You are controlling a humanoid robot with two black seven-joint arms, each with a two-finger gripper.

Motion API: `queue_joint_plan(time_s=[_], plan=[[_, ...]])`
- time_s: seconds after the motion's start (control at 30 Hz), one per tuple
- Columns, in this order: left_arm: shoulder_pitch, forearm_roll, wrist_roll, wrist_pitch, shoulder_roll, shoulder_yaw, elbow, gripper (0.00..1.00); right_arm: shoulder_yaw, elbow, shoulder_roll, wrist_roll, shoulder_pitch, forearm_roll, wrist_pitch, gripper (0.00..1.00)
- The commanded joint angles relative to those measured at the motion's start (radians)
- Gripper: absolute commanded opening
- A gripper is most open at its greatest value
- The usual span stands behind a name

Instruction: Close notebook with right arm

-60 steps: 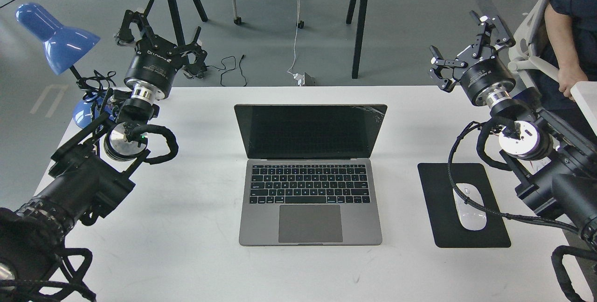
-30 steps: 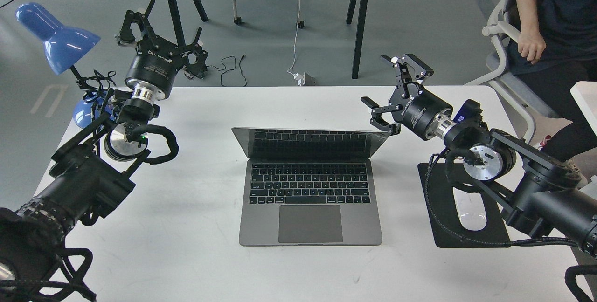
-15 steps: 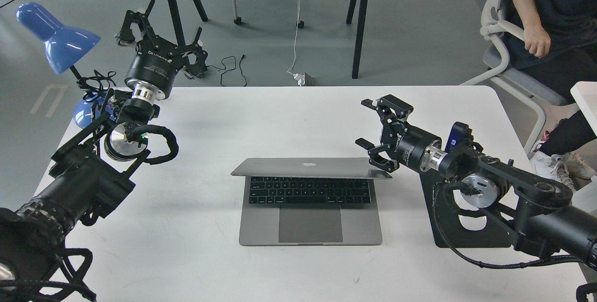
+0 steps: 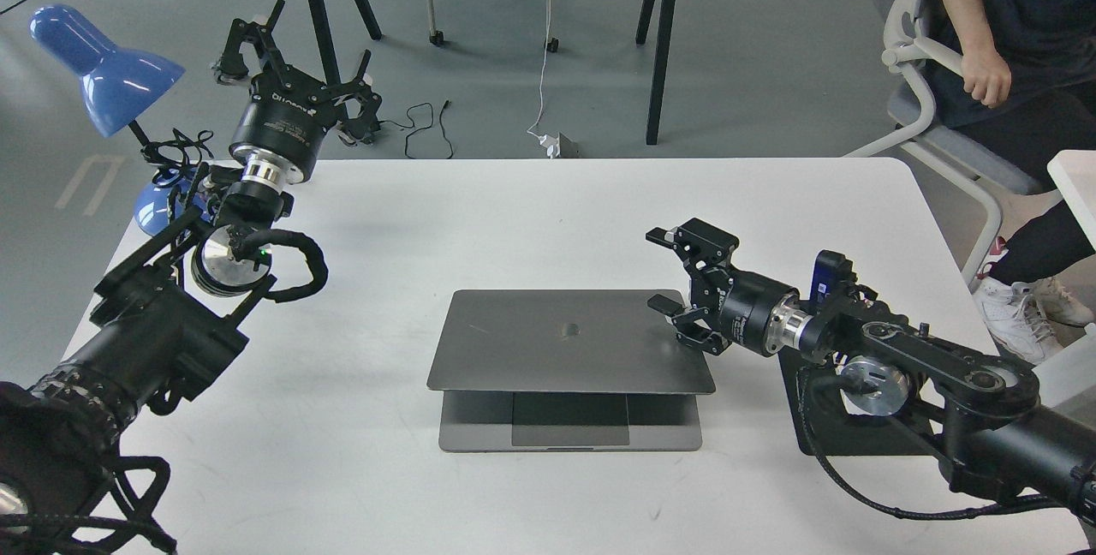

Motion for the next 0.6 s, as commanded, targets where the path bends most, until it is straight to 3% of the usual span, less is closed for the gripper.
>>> queue_joint_plan(time_s=[0.0, 0.57], plan=[[0.0, 0.0, 0.0, 0.0, 0.0, 0.0, 0.0, 1.0, -0.041, -0.001, 0.001, 0.003, -0.004, -0.032, 0.0, 1.0], [0.0, 0.001, -0.001, 0.0, 0.0, 0.0, 0.0, 1.0, -0.095, -0.009, -0.002, 0.002, -0.009, -0.055, 0.0, 1.0]])
